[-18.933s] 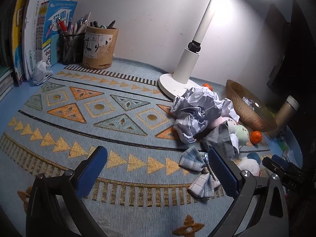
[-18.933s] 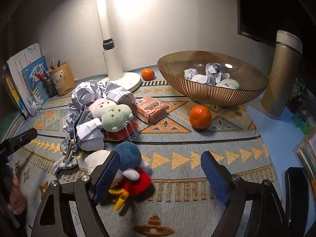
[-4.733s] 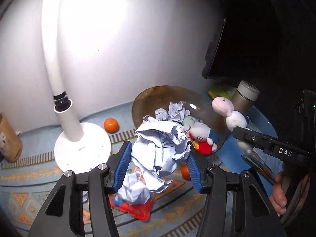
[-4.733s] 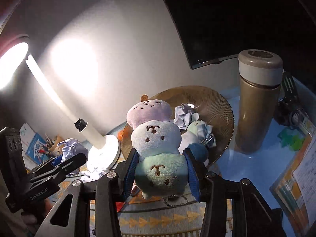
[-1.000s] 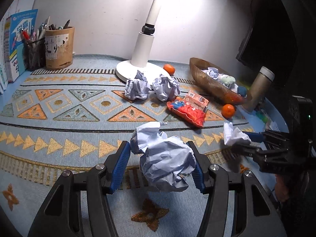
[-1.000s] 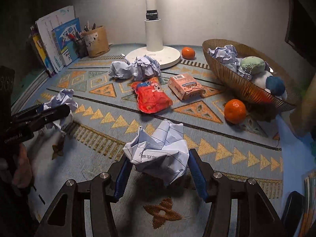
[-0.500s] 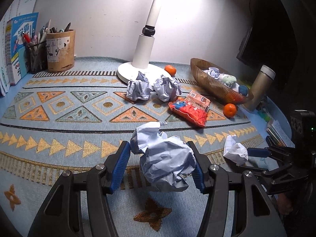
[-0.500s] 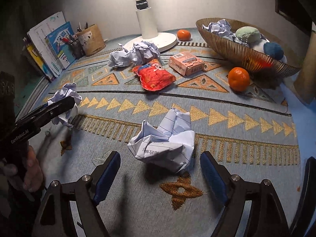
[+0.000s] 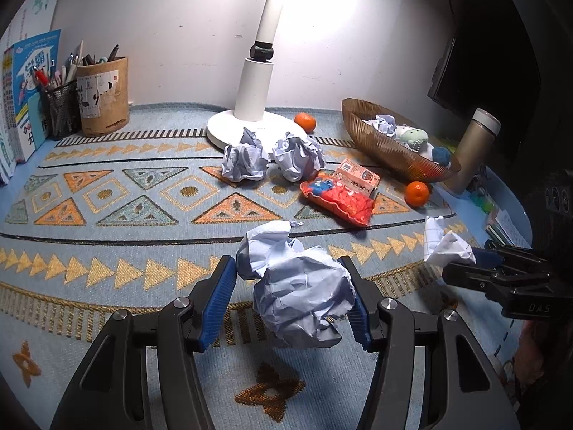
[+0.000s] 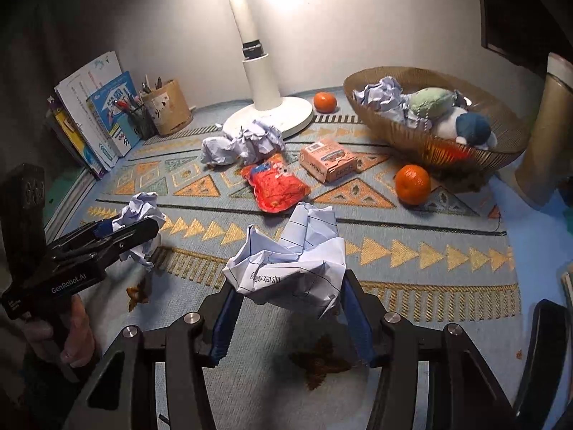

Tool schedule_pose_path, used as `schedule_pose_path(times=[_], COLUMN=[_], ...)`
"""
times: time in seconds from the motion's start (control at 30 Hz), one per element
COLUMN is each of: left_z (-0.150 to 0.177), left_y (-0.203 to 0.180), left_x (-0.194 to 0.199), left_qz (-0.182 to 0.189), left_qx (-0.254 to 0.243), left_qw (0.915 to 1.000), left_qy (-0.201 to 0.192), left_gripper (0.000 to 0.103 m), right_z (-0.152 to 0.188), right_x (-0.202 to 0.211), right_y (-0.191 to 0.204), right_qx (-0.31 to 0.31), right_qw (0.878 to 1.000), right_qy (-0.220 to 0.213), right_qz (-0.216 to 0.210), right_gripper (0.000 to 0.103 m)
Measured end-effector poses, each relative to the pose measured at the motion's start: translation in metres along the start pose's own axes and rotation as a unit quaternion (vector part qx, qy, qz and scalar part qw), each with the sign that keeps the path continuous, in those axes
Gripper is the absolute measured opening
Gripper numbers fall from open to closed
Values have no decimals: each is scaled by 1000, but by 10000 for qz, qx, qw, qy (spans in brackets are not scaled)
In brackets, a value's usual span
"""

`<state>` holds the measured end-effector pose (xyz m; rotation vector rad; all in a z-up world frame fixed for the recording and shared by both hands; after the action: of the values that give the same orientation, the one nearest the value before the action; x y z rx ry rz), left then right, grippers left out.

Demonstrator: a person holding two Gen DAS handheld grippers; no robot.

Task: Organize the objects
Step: 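Carry both paper wads into the brown bowl and open both grippers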

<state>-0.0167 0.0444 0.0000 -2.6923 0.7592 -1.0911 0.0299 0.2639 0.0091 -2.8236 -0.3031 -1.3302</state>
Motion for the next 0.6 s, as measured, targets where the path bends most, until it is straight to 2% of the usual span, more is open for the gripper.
schedule_pose_path(times=[0.13, 0.2, 0.3, 0.4, 0.6], left_z=[-44, -72, -112, -147, -194], left_y=[-31, -54, -86, -108, -137], left_x=[2, -3, -23, -55, -118], left_qz=[234, 258, 489, 658, 1052], left_qx=[-290, -581, -838, -971, -991], left_qw=[9992, 9976, 9948, 9927, 9894], left_qy=[-158, -256, -320, -284, -142], left_gripper=[55, 55, 55, 55, 55], right_z=[-41, -64, -98, -126, -171], right_x=[34, 44, 51, 45, 17], right_y=[-35, -61, -98, -130, -164], right_qx=[-286, -587, -1050, -1354, -1499], right_qw=[9981, 9945, 9865, 9782, 9726], right_qy=[-502, -710, -913, -937, -869], right_qz=[227, 498, 862, 1266, 1549], right_gripper=[53, 53, 53, 53, 53])
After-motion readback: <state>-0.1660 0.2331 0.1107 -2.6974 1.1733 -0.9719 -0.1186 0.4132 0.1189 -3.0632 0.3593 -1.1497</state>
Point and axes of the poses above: each gripper's, at about its wrist camera, not at the fingertips, and x roughly against the way its jaws point, y to its left, z to its underside, the point moved 7 cm from there along -x, roughly the way its jaws point, and after that the axes turned 7 degrees about z, right-handed, at the moved point
